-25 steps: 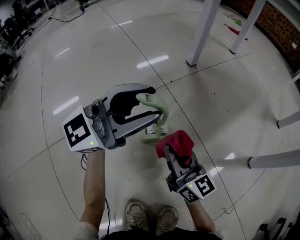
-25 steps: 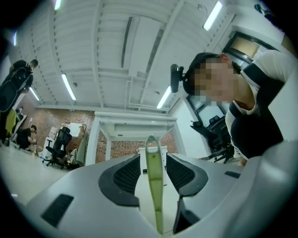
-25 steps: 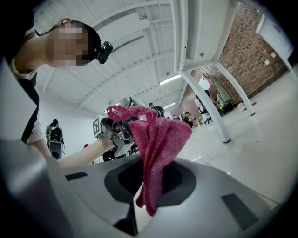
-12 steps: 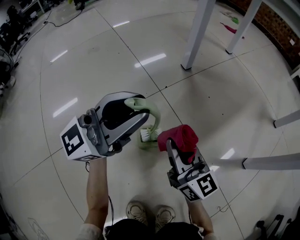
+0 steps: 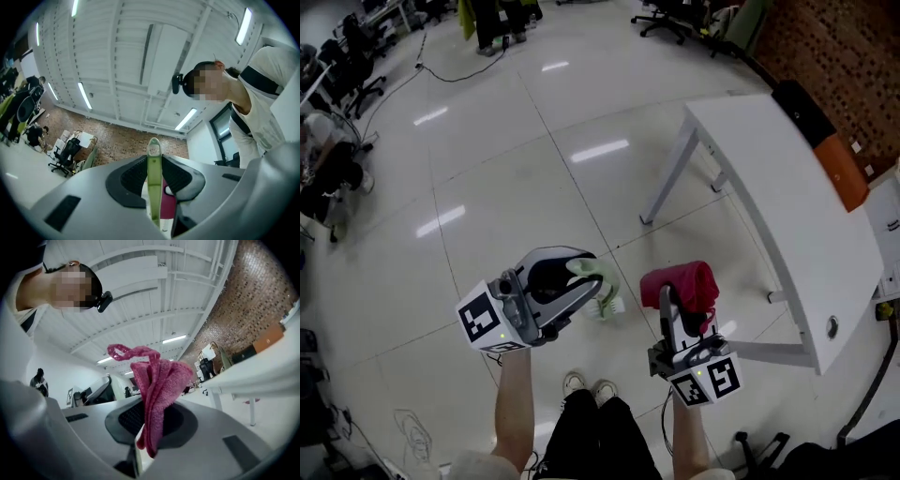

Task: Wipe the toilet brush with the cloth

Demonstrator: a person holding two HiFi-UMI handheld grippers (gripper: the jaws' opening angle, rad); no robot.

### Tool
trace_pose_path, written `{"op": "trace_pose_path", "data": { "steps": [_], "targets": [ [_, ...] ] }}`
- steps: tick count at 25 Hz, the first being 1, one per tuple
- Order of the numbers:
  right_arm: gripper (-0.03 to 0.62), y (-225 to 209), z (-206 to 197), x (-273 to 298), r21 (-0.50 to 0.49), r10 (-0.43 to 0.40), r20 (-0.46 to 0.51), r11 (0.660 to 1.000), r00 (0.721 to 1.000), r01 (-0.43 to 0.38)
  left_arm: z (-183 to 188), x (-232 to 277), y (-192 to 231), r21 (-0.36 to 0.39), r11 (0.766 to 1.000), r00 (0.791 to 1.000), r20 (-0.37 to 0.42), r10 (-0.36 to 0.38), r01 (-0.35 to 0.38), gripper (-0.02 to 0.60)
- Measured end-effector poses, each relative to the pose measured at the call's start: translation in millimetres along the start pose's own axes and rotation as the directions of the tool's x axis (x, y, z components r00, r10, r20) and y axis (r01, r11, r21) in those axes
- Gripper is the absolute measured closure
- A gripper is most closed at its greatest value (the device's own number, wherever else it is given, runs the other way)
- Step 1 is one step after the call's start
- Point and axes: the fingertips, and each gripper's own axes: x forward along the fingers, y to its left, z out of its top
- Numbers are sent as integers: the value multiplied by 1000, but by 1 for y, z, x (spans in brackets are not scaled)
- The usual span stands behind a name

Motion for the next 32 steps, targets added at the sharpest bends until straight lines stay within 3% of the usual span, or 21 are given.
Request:
{"op": "trace_pose_path", "data": {
  "steps": [3, 6, 10, 12, 13, 16, 19, 24, 28, 32],
  "targets": [
    [563, 62, 140, 6, -23, 21, -16, 1000, 1000, -21, 120, 34, -38, 18, 999, 998, -36, 52, -52, 476],
    [563, 118, 223, 9, -5, 115, -5, 993, 993, -115, 185, 46, -63, 54, 995, 992, -89, 87, -83, 476],
    [563, 158, 259, -16, -44, 190, -13, 981, 982, -191, 210, 48, -107, 40, 994, 992, -79, 101, -98, 476],
    [563, 172, 274, -25, -47, 227, 31, 973, 973, -225, 216, 48, -124, 46, 994, 992, -74, 103, -100, 476],
    [563, 182, 287, -31, -34, 276, 74, 961, 958, -274, 217, 49, -132, 59, 993, 990, -90, 105, -100, 476],
    [563, 223, 326, -49, -76, 478, 142, 878, 867, -472, 215, 53, -151, 116, 989, 983, -147, 108, -92, 476],
    [563, 247, 332, -46, -174, 556, 82, 825, 827, -537, 226, 51, -154, 157, 984, 982, -151, 113, -89, 476],
    [563, 264, 332, -44, -198, 575, 74, 809, 815, -553, 244, 53, -157, 170, 983, 988, -129, 89, -66, 476],
    [563, 255, 319, -40, -187, 552, 37, 823, 833, -537, 246, 62, -161, 173, 984, 990, -126, 68, -46, 476],
    [563, 231, 279, -32, -95, 505, -8, 859, 863, -503, 271, 66, -167, 132, 991, 999, -17, 29, -26, 476]
  ]
}}
